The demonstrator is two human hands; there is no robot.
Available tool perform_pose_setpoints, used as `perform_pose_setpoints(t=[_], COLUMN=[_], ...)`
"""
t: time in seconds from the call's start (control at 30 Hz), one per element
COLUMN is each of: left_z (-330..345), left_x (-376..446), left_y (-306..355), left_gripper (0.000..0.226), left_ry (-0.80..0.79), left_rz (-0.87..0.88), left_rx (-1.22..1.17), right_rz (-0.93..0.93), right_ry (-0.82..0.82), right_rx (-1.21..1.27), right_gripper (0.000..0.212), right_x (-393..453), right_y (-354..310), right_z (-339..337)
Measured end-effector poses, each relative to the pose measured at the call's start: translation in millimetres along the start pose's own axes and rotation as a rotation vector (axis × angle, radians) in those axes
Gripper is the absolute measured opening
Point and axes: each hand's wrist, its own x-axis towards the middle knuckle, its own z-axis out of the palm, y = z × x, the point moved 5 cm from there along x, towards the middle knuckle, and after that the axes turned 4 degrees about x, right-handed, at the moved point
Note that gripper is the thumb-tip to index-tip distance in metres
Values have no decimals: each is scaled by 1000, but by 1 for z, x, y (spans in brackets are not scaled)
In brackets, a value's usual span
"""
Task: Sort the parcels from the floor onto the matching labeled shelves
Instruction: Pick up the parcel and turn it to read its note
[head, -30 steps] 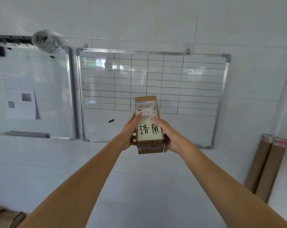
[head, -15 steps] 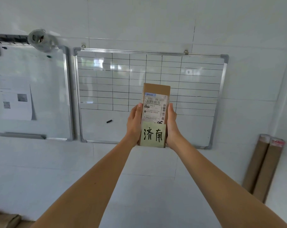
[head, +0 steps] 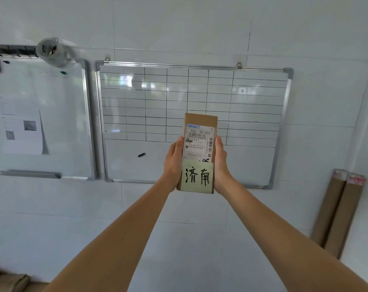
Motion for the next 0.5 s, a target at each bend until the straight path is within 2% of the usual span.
perform_pose_setpoints(t=[0.07,0.13,0.27,0.4,0.5], left_z=[-3,-7,-22,-53,-84], left_x=[-2,-2,0,-4,-10], left_y=[-2,-6,-14,-16,-16], left_gripper=[77,87,104,109,105], left_ry=[-2,-8,-18,17,45], left_rz=[-7,-31,-96,-118,-100], left_rx=[5,13,-4,13,16], right_rz=[26,38,95,127,149], right_ry=[-43,-79,-97,-167,-225], right_rx=[-43,-54,-38,-76,-82], right_gripper=[114,98,101,80,73], right_x=[-3,-7,-12,-17,-24], right_y=[5,8,20,36,49], right_z=[3,7,19,43,70])
